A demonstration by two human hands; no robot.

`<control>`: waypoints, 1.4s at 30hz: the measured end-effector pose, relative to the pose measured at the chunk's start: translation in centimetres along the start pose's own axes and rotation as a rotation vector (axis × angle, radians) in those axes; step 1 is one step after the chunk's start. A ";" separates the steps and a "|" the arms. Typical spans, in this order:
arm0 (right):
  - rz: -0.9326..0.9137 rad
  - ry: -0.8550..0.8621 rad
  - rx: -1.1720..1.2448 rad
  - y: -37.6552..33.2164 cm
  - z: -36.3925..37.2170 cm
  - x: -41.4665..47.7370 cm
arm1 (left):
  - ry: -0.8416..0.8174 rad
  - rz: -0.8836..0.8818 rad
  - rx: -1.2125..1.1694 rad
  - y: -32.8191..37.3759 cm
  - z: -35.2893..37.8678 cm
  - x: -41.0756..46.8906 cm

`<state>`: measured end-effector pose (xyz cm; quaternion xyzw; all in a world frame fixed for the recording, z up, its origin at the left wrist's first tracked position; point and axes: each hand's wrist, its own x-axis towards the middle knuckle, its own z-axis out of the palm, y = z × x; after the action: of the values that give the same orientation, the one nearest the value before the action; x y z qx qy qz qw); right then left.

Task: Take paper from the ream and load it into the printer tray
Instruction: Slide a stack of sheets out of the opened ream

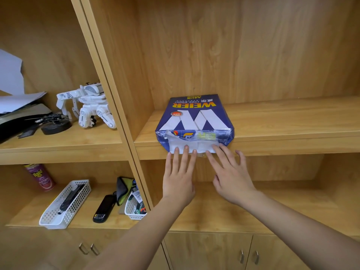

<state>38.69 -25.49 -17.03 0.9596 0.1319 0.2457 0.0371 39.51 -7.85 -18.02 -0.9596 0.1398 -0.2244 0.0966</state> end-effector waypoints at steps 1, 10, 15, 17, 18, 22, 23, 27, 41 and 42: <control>-0.003 0.017 0.012 0.0 0.0 -0.1 | -0.001 -0.003 -0.002 0.1 -0.3 0.0; -0.068 0.372 0.281 0.2 -2.0 -0.7 | 0.340 0.031 -0.321 -1.9 -3.6 0.0; 0.003 0.418 0.261 1.6 -2.6 0.7 | 0.481 0.015 -0.421 -5.1 -4.3 0.9; 0.012 0.389 0.217 2.0 -2.5 0.9 | 0.455 0.088 -0.357 -6.0 -3.9 0.9; 0.000 0.375 0.191 2.1 -2.4 0.9 | 0.426 0.135 -0.313 -6.3 -3.6 0.9; 0.002 0.302 0.107 2.1 -2.5 1.0 | 0.294 0.204 -0.149 -6.4 -3.2 0.7; 0.020 0.293 0.106 2.2 -2.7 1.2 | 0.277 0.181 -0.121 -6.4 -3.4 0.8; 0.073 0.303 0.112 2.7 -4.0 2.4 | 0.302 0.139 -0.071 -7.0 -4.4 1.4; 0.138 0.276 0.103 3.2 -5.5 5.2 | 0.402 0.080 -0.035 -7.0 -5.7 3.5; 0.149 0.270 0.100 3.4 -5.5 5.3 | 0.406 0.061 -0.040 -6.9 -5.8 3.7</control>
<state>41.29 -27.26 -9.30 0.9256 0.0760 0.3677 -0.0473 41.57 -3.23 -9.70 -0.8917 0.1897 -0.4074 0.0540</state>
